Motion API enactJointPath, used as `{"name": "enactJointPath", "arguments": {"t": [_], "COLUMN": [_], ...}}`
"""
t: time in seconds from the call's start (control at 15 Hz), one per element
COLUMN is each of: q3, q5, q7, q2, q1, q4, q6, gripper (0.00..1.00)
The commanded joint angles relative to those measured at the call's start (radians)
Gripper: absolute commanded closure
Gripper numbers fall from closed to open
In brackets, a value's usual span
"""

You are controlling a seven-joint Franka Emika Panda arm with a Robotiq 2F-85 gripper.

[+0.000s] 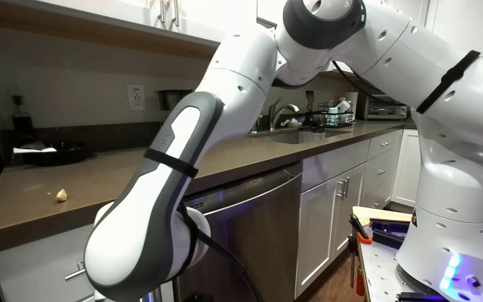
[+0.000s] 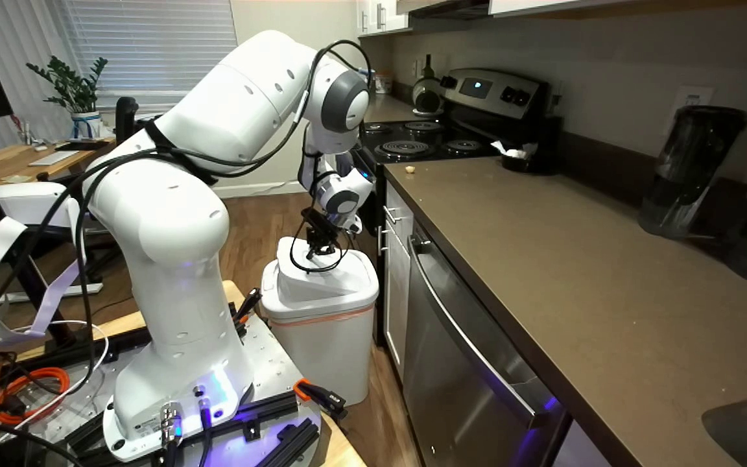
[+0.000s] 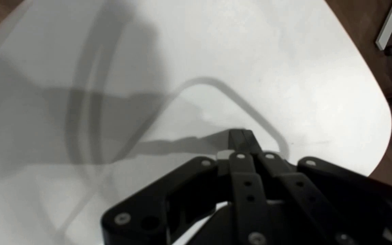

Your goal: Close the lid of the white bin.

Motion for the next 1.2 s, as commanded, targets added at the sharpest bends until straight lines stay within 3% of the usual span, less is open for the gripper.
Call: {"name": "enactJointPath", "arguments": {"t": [0.0,0.4,0.6,1.13], "q3": [-0.051,-0.212,-0.263,-0.271], "q5": [-0.01,-0.113,-0.156,-0.178], "q7": [0.031,0.179,0.253,0.304], "q2": [0.045,0.072,0.075,0.008], "q1": [0.059,0.247,0.308,0.318], "q4": [0.035,0.048,0.064,0.037], "q6": [0.043,0.178,0.179,0.125], "gripper": [0.96,0.96,0.95,0.95]}}
